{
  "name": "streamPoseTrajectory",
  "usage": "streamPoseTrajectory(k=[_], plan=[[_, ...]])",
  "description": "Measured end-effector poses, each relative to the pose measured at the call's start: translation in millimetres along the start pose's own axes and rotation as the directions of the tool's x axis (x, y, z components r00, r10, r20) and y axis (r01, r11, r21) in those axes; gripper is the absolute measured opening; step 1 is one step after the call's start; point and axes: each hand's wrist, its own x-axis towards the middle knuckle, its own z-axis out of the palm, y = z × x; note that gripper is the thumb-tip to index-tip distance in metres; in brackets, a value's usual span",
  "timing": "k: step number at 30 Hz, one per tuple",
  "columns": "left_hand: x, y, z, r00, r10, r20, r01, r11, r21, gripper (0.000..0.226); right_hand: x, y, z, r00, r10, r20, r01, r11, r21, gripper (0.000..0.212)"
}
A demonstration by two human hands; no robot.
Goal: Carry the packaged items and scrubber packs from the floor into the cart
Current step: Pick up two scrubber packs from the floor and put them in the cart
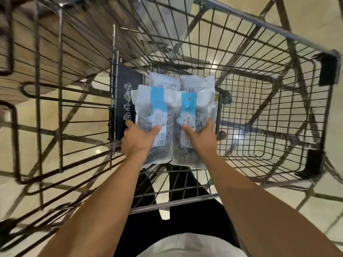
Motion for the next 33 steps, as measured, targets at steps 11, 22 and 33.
streamPoseTrajectory(k=[11, 22, 33], plan=[[-76.6, -24.4, -82.7, 0.858, 0.512, 0.031, -0.42, 0.667, 0.615, 0.059, -54.8, -39.9, -61.6, 0.956, -0.29, 0.044, 0.248, 0.721, -0.647, 0.085], [-171.0, -67.1, -237.8, 0.689, 0.707, -0.156, -0.368, 0.528, 0.766, 0.062, -223.0, -154.7, -71.5, 0.646, -0.74, 0.186, 0.542, 0.274, -0.795, 0.075], [-214.7, -278.4, -406.5, 0.626, 0.478, -0.617, -0.041, 0.809, 0.586, 0.063, -431.7, -270.5, 24.2, 0.168, -0.933, 0.32, 0.592, -0.164, -0.789, 0.073]])
